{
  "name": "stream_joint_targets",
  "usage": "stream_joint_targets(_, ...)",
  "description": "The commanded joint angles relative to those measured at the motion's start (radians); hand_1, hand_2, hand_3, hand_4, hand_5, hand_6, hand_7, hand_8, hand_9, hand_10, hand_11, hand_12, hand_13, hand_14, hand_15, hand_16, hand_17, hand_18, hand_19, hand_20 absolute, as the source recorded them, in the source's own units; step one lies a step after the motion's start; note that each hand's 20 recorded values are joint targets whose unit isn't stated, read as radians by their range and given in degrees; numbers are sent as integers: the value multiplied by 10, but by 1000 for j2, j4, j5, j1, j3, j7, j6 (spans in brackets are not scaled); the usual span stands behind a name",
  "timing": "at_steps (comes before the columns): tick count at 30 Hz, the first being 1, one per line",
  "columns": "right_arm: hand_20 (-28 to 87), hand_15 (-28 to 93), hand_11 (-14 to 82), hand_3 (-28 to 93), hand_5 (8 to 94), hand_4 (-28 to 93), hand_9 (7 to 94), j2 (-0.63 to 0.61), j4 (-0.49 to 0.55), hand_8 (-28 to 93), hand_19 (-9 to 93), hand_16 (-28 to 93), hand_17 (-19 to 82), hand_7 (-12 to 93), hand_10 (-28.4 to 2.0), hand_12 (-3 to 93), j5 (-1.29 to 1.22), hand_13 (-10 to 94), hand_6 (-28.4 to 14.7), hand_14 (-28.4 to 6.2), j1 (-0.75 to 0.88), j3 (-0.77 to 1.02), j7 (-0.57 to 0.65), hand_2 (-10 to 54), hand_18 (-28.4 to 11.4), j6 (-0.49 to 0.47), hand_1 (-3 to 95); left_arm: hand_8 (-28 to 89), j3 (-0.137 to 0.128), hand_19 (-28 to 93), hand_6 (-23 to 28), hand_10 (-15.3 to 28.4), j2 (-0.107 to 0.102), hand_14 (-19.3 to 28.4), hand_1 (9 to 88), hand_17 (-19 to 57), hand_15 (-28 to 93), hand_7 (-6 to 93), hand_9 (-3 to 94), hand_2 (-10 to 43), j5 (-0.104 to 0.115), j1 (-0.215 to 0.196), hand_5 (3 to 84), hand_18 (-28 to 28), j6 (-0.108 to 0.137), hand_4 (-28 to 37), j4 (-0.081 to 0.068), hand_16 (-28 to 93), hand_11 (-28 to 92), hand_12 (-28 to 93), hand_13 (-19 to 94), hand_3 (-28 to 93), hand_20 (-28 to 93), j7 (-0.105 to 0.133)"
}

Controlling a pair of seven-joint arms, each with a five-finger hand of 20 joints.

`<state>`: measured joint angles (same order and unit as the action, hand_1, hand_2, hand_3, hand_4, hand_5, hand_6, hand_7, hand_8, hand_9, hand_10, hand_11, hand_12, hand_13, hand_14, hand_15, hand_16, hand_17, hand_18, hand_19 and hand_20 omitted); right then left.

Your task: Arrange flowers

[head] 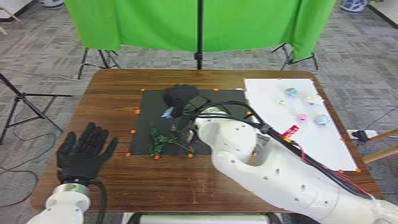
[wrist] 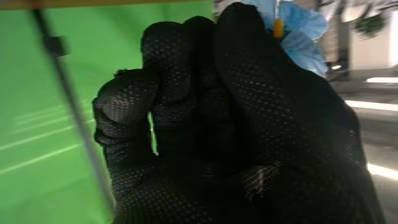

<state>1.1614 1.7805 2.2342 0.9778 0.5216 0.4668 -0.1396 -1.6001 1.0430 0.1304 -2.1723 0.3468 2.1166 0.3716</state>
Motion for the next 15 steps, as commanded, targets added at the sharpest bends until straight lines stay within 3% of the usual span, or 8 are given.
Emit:
stream_joint_targets(1, 377, 555, 290, 688, 630, -282, 694, 90, -70, 149, 875, 428, 383, 529, -137, 529, 99, 639, -13, -73, -61, -161, 26, -95, -215, 37, 659, -137, 14, 421, 70, 154, -29, 151, 277, -46, 536, 299, 439, 174, 18, 8, 479, 157, 11, -283, -5, -49, 356, 155, 320, 749, 224, 6)
stream_joint_targets(10, 375, 551, 293, 691, 632, -282, 694, 165, -180, 149, 876, 431, 382, 526, -136, 530, 182, 637, -14, -76, -93, -250, 31, -95, -218, 49, 656, -138, 37, 422, 69, 155, -52, 152, 277, -46, 538, 305, 442, 175, 31, 17, 479, 157, 7, -283, -1, -50, 358, 155, 322, 750, 225, 14)
stream_joint_targets(15, 374, 549, 295, 685, 633, -282, 694, 168, -191, 148, 877, 432, 384, 526, -136, 531, 177, 634, -15, -78, -115, -277, 52, -95, -221, 72, 647, -139, 34, 422, 69, 154, -53, 151, 277, -45, 539, 307, 442, 175, 30, 13, 481, 157, 7, -283, 1, -50, 359, 155, 322, 751, 225, 16)
